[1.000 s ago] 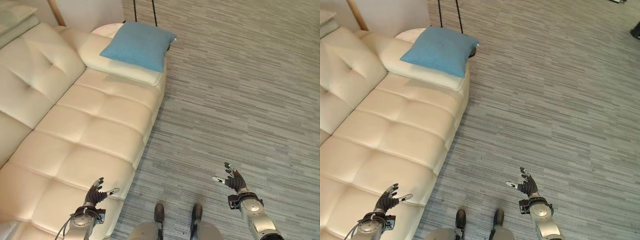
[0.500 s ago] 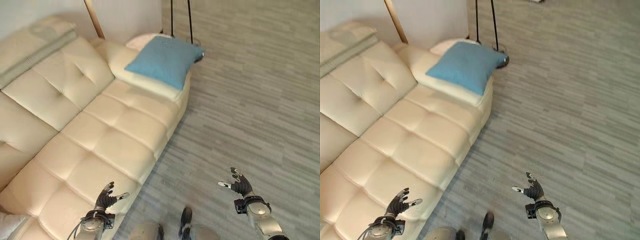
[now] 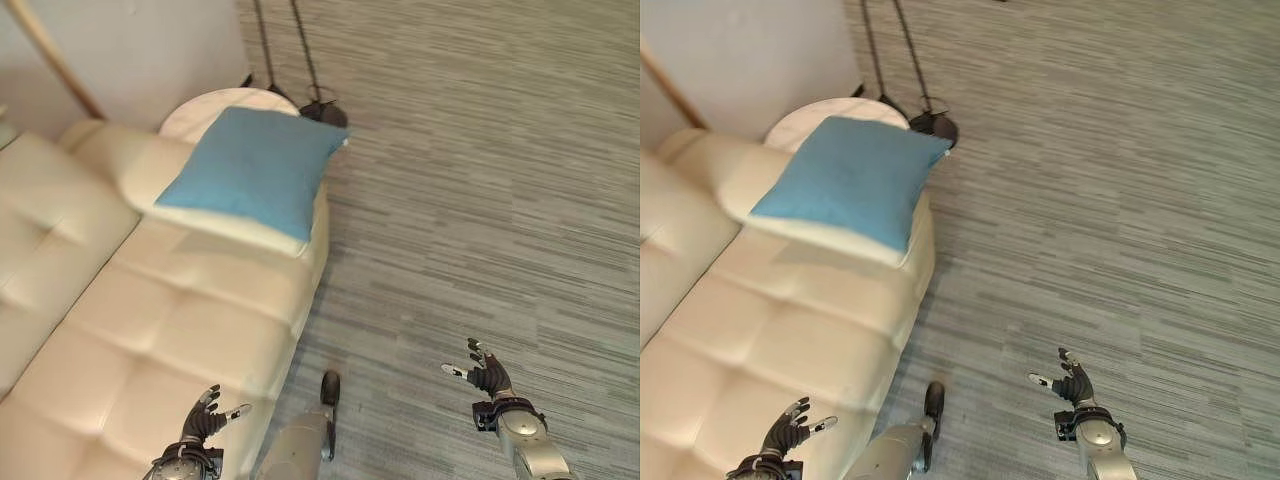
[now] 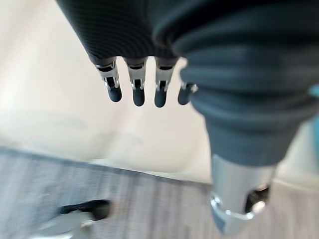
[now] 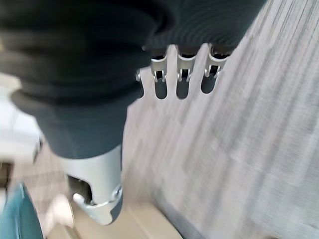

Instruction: Pick up all the scattered cushions and arrange them neatly on the sofa.

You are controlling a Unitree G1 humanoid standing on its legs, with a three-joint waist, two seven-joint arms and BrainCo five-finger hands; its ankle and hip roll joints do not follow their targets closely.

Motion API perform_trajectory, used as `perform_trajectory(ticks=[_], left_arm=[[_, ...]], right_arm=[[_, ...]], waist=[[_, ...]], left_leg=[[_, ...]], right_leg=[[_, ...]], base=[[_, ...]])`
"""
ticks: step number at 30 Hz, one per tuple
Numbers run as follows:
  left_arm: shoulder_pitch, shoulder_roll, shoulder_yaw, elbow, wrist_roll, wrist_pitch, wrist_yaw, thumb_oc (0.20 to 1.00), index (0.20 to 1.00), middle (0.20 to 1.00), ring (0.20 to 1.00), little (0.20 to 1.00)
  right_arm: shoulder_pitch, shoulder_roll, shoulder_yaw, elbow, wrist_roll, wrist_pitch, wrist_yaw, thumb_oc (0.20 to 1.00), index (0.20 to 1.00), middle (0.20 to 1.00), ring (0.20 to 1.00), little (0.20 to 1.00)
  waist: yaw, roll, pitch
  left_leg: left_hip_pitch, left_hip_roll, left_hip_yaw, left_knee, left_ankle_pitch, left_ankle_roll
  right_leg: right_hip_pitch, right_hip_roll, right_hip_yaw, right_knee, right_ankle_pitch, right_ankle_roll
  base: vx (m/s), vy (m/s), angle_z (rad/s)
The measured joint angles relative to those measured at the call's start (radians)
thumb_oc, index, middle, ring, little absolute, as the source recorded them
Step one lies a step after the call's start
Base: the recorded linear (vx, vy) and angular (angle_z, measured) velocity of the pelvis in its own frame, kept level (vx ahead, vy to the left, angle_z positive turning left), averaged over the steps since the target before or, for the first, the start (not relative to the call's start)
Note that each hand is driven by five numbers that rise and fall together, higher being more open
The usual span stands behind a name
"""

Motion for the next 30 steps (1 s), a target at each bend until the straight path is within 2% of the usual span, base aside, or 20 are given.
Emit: perform_trajectory(ticks=[2,4,5,7,8,9,10,11,14,17,18,19,20,21,23,24,25,27,29,30], left_arm=[[-0.049,0.019,0.005,0.001,0.000,-0.004,0.001,1.000,1.000,1.000,1.000,1.000],[-0.069,0.021,0.004,0.002,0.000,-0.006,0.000,1.000,1.000,1.000,1.000,1.000],[-0.071,0.010,0.010,0.020,0.000,-0.012,0.003,1.000,1.000,1.000,1.000,1.000],[-0.059,0.000,0.006,0.038,-0.001,-0.008,0.002,1.000,1.000,1.000,1.000,1.000],[-0.058,-0.007,0.007,0.058,-0.001,-0.008,0.004,1.000,1.000,1.000,1.000,1.000],[-0.065,-0.017,0.013,0.097,-0.001,-0.007,0.007,1.000,1.000,1.000,1.000,1.000],[-0.072,-0.020,0.015,0.124,-0.001,-0.005,0.008,1.000,1.000,1.000,1.000,1.000],[-0.065,-0.021,0.027,0.126,-0.001,0.001,0.012,1.000,1.000,1.000,1.000,1.000],[-0.069,-0.040,0.047,0.112,-0.001,-0.001,0.027,1.000,1.000,1.000,1.000,1.000],[-0.075,-0.061,0.044,0.102,-0.002,-0.009,0.040,1.000,1.000,1.000,1.000,1.000],[-0.058,-0.062,0.040,0.099,-0.003,-0.016,0.040,1.000,1.000,1.000,1.000,1.000],[-0.034,-0.059,0.034,0.097,-0.009,-0.019,0.041,1.000,1.000,1.000,1.000,1.000],[-0.026,-0.092,0.031,0.096,-0.010,-0.013,0.045,1.000,1.000,1.000,1.000,1.000],[-0.003,-0.090,0.014,0.065,-0.009,-0.015,0.042,1.000,1.000,1.000,1.000,1.000],[0.002,-0.071,0.017,0.055,-0.011,-0.021,0.044,1.000,1.000,1.000,1.000,1.000],[0.005,-0.066,0.024,0.058,-0.011,-0.019,0.044,1.000,1.000,1.000,1.000,1.000],[0.009,-0.064,0.027,0.068,-0.013,-0.018,0.044,1.000,1.000,1.000,1.000,1.000],[-0.005,-0.066,0.021,0.077,-0.019,-0.018,0.042,1.000,1.000,1.000,1.000,1.000],[-0.090,-0.069,0.027,0.113,-0.053,-0.021,0.043,1.000,1.000,1.000,1.000,1.000],[-0.095,-0.070,0.031,0.110,-0.053,-0.022,0.043,1.000,1.000,1.000,1.000,1.000]], right_arm=[[-0.008,0.002,0.000,-0.004,0.000,0.000,0.000,1.000,1.000,1.000,1.000,1.000],[-0.009,0.005,0.009,-0.009,0.000,0.002,0.001,1.000,1.000,1.000,1.000,1.000],[-0.025,-0.003,0.039,-0.007,0.000,0.000,0.002,1.000,1.000,1.000,1.000,1.000],[-0.031,-0.002,0.042,-0.018,0.000,0.000,0.006,1.000,1.000,1.000,1.000,1.000],[-0.023,-0.003,0.042,-0.023,0.000,-0.001,0.009,1.000,1.000,1.000,1.000,1.000],[-0.022,-0.007,0.041,-0.019,0.000,0.000,0.009,1.000,1.000,1.000,1.000,1.000],[-0.021,-0.012,0.038,-0.021,0.000,-0.001,0.008,1.000,1.000,1.000,1.000,1.000],[-0.015,-0.007,0.041,-0.011,0.000,0.011,0.010,1.000,1.000,1.000,1.000,1.000],[-0.011,-0.010,0.034,-0.004,-0.001,0.025,0.007,1.000,1.000,1.000,1.000,1.000],[-0.017,-0.004,0.040,-0.005,0.000,0.024,0.012,1.000,1.000,1.000,1.000,1.000],[-0.019,-0.004,0.040,-0.003,-0.001,0.022,0.013,1.000,1.000,1.000,1.000,1.000],[-0.005,-0.011,0.036,-0.001,0.000,0.019,0.011,1.000,1.000,1.000,1.000,1.000],[-0.022,-0.040,0.032,0.007,0.000,0.023,0.012,1.000,1.000,1.000,1.000,1.000],[-0.022,-0.052,0.027,-0.015,0.000,0.016,0.011,1.000,1.000,1.000,1.000,1.000],[-0.037,-0.059,0.030,0.002,0.001,0.010,0.012,1.000,1.000,1.000,1.000,1.000],[-0.049,-0.057,0.032,0.006,0.001,0.011,0.011,1.000,1.000,1.000,1.000,1.000],[-0.059,-0.055,0.033,0.000,0.001,0.006,0.010,1.000,1.000,1.000,1.000,1.000],[-0.075,-0.063,0.029,-0.001,0.001,-0.008,0.009,1.000,1.000,1.000,1.000,1.000],[-0.088,-0.060,0.001,0.002,0.001,0.000,-0.001,1.000,1.000,1.000,1.000,1.000],[-0.083,-0.060,-0.006,0.003,0.001,0.001,-0.003,1.000,1.000,1.000,1.000,1.000]], waist=[[-0.010,0.000,0.001],[-0.017,0.015,0.003],[-0.023,0.038,0.007],[-0.024,0.055,0.011],[-0.034,0.056,0.011],[-0.052,0.041,0.014],[-0.070,0.066,0.033],[-0.071,0.049,0.032],[-0.087,0.067,0.039],[-0.094,0.097,0.035],[-0.092,0.089,0.025],[-0.096,0.053,-0.004],[-0.075,0.087,-0.010],[-0.078,0.082,-0.008],[-0.052,0.095,-0.013],[-0.039,0.091,-0.010],[-0.032,0.081,-0.009],[-0.037,0.067,-0.006],[-0.035,0.011,0.029],[-0.036,0.002,0.034]], left_leg=[[0.047,-0.014,0.002,-0.016,-0.033,0.002],[0.097,-0.011,-0.007,-0.037,-0.044,-0.020],[0.122,0.006,-0.012,-0.050,-0.133,-0.058],[0.159,0.013,0.006,-0.051,-0.137,-0.072],[0.174,0.005,-0.002,-0.060,-0.167,-0.103],[0.184,0.006,0.035,-0.023,-0.227,-0.100],[0.173,-0.001,0.028,0.028,-0.243,-0.053],[0.197,-0.023,0.016,0.032,-0.255,-0.044],[0.268,-0.049,-0.107,0.021,-0.266,-0.044],[0.394,-0.038,-0.223,-0.008,-0.267,-0.047],[0.425,-0.055,-0.213,0.002,-0.268,-0.048],[0.440,-0.095,-0.208,0.053,-0.278,-0.065],[0.404,-0.074,-0.187,0.145,-0.318,-0.098],[0.347,-0.055,-0.170,0.262,-0.349,-0.127],[0.295,0.111,-0.082,0.377,-0.360,-0.145],[0.286,0.170,-0.068,0.399,-0.359,-0.154],[0.279,0.207,-0.073,0.394,-0.357,-0.166],[0.265,0.208,-0.075,0.363,-0.358,-0.167],[0.219,0.111,-0.009,0.269,-0.361,-0.164],[0.195,0.095,0.025,0.237,-0.359,-0.163]], right_leg=[[-0.135,-0.042,-0.013,0.185,-0.006,0.002],[-0.223,-0.047,-0.024,0.187,-0.012,-0.006],[-0.309,-0.042,-0.066,0.103,0.008,-0.036],[-0.382,-0.026,-0.098,-0.029,0.075,-0.044],[-0.420,-0.026,-0.112,-0.129,0.133,-0.037],[-0.433,-0.036,-0.111,-0.252,0.195,-0.009],[-0.439,-0.052,-0.112,-0.339,0.245,0.028],[-0.461,-0.067,-0.114,-0.400,0.294,0.018],[-0.483,-0.051,-0.111,-0.511,0.367,-0.017],[-0.453,0.027,-0.137,-0.392,0.414,-0.115],[-0.434,0.027,-0.187,-0.339,0.422,-0.172],[-0.395,0.017,-0.198,-0.329,0.460,-0.276],[-0.387,0.030,-0.188,-0.328,0.467,-0.285],[-0.362,0.027,-0.138,-0.360,0.457,-0.274],[-0.305,0.060,-0.174,-0.377,0.390,-0.293],[-0.283,0.079,-0.175,-0.377,0.365,-0.314],[-0.267,0.088,-0.173,-0.373,0.363,-0.294],[-0.250,0.088,-0.172,-0.383,0.326,-0.309],[-0.205,0.048,-0.171,-0.450,0.335,-0.282],[-0.191,0.039,-0.195,-0.463,0.340,-0.264]], base=[[0.24,0.064,-0.15],[0.36,0.004,0.03],[0.33,-0.051,0.09],[0.39,-0.071,0.04],[0.43,-0.090,0.18],[0.47,-0.120,0.59],[0.46,-0.140,0.59],[0.51,-0.194,0.60],[0.52,-0.273,0.78],[0.46,-0.306,1.15],[0.21,-0.207,1.25],[0.26,-0.246,0.80],[0.28,-0.264,0.79],[0.47,-0.409,0.67],[0.28,-0.234,0.62],[0.17,-0.136,-0.05],[0.25,-0.191,-0.05],[0.20,-0.167,0.19],[0.14,-0.120,0.65],[0.11,-0.100,0.82]])
